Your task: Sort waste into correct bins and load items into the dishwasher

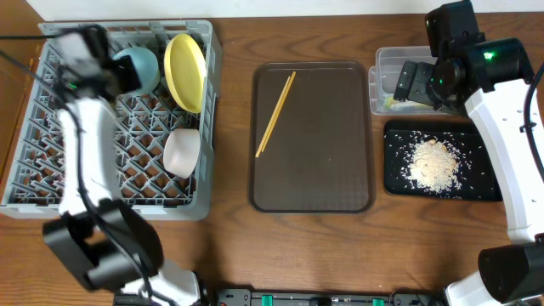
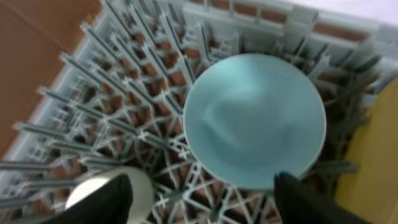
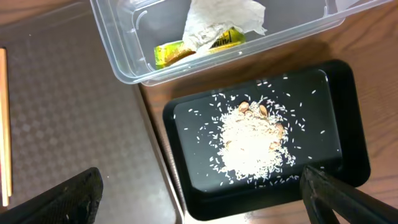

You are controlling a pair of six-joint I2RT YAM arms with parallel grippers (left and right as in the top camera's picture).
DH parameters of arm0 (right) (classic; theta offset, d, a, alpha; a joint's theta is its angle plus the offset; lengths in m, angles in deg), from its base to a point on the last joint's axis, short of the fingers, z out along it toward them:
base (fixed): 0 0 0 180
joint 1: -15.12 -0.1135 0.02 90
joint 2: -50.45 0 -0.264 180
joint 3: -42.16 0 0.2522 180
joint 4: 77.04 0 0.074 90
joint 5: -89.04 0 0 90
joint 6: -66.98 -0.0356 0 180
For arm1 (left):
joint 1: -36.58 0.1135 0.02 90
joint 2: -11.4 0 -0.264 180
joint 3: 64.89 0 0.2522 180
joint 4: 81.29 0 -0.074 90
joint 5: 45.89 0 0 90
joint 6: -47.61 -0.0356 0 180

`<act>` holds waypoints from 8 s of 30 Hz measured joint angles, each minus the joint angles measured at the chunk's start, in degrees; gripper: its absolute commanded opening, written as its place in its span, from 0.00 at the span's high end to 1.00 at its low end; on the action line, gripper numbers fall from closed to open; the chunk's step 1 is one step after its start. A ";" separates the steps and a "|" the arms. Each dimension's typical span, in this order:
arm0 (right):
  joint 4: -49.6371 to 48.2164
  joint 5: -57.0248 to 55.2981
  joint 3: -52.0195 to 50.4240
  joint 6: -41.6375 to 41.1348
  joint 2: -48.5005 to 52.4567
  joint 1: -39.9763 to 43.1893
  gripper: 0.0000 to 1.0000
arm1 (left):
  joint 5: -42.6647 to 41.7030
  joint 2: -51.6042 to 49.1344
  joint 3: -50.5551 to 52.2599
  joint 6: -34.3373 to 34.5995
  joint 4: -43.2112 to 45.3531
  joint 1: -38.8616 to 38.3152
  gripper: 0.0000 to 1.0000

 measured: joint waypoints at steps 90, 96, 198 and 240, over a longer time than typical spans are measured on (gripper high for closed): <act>0.04 -0.02 0.00 0.00 0.00 0.00 0.01 | 41.90 -24.74 -20.02 -26.21 24.44 4.52 0.93; 0.02 -0.02 0.00 0.00 0.00 0.02 0.01 | 45.35 -31.95 -20.00 -34.86 30.51 4.50 0.93; 0.02 -0.02 0.00 0.00 0.00 0.00 0.01 | -2.49 -30.16 -20.15 0.02 5.66 5.60 0.85; 0.04 -0.02 0.00 0.00 0.00 0.00 0.01 | -2.73 -22.93 -19.96 -2.34 18.86 6.27 0.48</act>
